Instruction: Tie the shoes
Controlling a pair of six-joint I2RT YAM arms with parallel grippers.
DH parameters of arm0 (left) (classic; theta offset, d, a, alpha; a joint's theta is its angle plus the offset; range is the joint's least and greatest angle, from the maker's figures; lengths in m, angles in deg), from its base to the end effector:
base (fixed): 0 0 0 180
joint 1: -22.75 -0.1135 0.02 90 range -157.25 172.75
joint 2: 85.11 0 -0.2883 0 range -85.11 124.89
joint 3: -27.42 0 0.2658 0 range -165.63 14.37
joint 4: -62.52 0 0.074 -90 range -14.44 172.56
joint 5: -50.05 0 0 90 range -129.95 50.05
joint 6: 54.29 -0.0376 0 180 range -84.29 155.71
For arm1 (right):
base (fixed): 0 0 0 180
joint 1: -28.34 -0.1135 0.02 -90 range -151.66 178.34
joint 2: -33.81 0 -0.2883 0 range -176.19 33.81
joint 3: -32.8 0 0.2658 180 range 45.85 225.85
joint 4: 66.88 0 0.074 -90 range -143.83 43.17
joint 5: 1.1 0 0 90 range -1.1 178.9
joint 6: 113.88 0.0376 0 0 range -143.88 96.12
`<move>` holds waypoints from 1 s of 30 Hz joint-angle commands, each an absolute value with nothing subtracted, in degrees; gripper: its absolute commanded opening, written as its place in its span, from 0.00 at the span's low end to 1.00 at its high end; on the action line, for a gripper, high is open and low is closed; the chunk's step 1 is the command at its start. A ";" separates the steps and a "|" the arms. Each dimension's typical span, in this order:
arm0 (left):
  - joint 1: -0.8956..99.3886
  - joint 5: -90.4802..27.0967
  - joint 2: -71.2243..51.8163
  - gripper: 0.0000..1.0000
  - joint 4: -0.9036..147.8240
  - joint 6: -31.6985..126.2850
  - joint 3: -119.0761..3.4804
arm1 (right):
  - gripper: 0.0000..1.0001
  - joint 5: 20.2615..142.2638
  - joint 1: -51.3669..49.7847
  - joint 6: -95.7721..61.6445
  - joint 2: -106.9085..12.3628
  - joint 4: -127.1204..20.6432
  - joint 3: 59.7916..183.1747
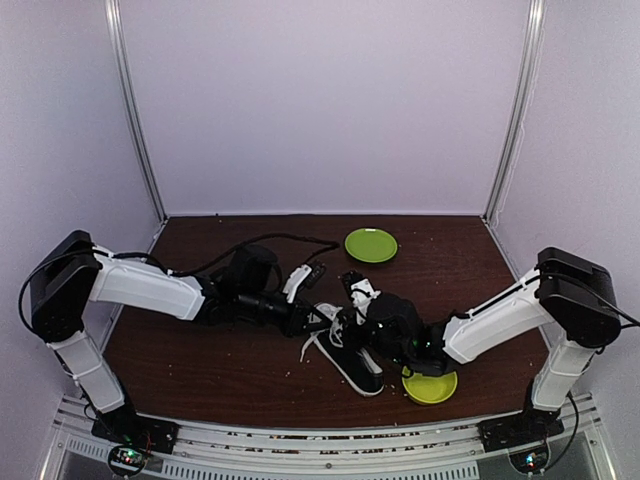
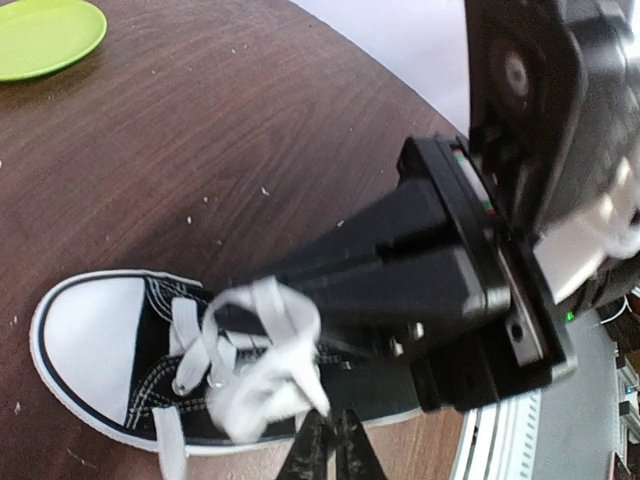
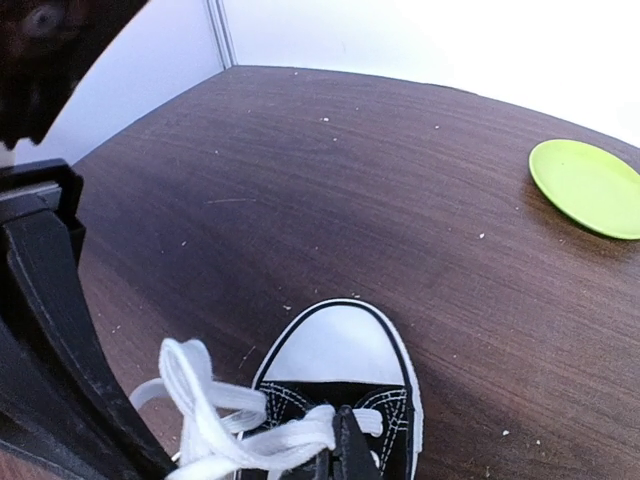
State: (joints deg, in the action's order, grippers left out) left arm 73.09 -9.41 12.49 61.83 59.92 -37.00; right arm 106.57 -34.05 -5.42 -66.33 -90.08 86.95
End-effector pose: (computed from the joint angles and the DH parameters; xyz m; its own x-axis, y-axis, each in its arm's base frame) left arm 0.2216 -0.2973 0.1967 -0.6968 0.2870 -0.6574 0.7136 0.3700 -0.5948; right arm 0.1754 0.3108 0.1636 -0.3966 -0.1072 -0.9117 -0.6210 0.7628 0.1804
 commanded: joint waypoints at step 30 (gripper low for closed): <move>69.32 -5.98 20.43 0.41 60.55 57.82 -45.28 | 0.00 108.79 -34.24 -1.33 -64.61 -99.70 82.23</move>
